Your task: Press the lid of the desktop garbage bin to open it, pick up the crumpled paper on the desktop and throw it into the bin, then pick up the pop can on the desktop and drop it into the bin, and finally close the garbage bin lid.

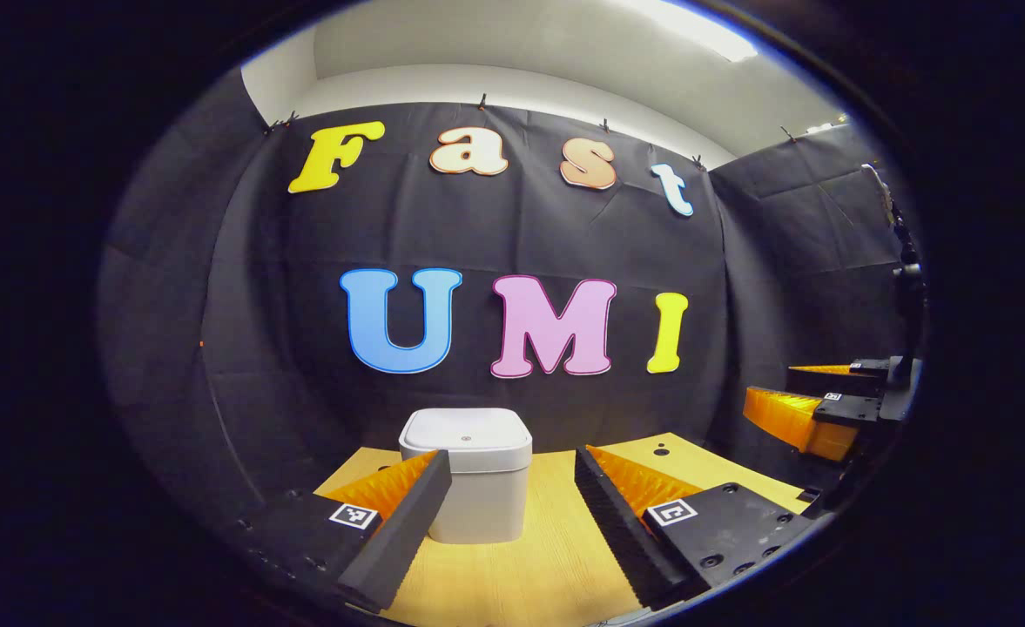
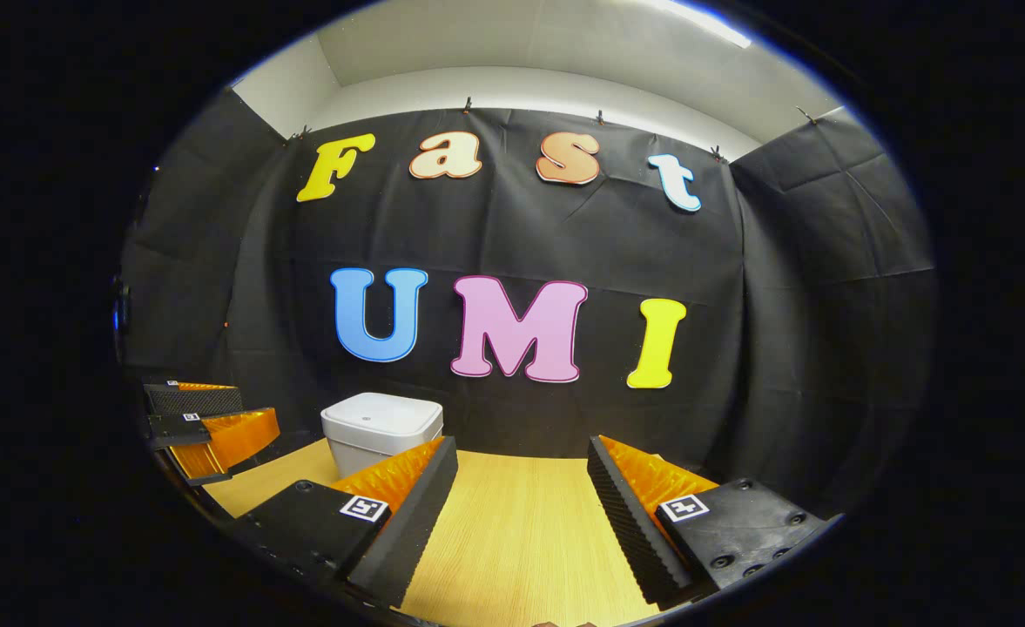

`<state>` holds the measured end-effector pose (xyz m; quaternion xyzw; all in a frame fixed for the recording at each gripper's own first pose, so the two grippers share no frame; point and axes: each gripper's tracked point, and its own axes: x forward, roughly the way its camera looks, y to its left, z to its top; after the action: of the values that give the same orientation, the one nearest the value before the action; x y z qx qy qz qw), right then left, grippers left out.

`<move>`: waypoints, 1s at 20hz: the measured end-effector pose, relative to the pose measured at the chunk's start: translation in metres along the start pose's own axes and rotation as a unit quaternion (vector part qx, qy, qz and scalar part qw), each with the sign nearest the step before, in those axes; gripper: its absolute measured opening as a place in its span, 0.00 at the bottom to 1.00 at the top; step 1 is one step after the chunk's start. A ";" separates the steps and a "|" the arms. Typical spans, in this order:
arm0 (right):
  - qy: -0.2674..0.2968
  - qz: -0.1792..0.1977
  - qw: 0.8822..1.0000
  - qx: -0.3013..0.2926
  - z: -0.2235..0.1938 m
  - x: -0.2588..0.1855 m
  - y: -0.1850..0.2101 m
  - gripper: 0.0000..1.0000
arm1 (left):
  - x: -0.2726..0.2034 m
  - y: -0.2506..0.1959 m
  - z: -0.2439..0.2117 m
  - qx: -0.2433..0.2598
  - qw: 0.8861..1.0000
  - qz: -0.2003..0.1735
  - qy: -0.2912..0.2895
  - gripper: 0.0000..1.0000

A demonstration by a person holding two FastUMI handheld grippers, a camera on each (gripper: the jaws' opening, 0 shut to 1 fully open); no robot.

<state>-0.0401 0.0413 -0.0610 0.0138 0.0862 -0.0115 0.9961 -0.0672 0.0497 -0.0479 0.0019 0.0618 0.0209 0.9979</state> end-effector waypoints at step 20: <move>-0.016 -0.025 1.000 0.008 0.007 -0.005 -0.022 0.96 | 0.006 -0.001 0.013 0.002 1.000 0.019 -0.011 0.96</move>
<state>-0.0442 0.0196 -0.0535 0.0192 0.0701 -0.0375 0.9966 -0.0593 0.0490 -0.0357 0.0051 0.0511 0.0398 0.9979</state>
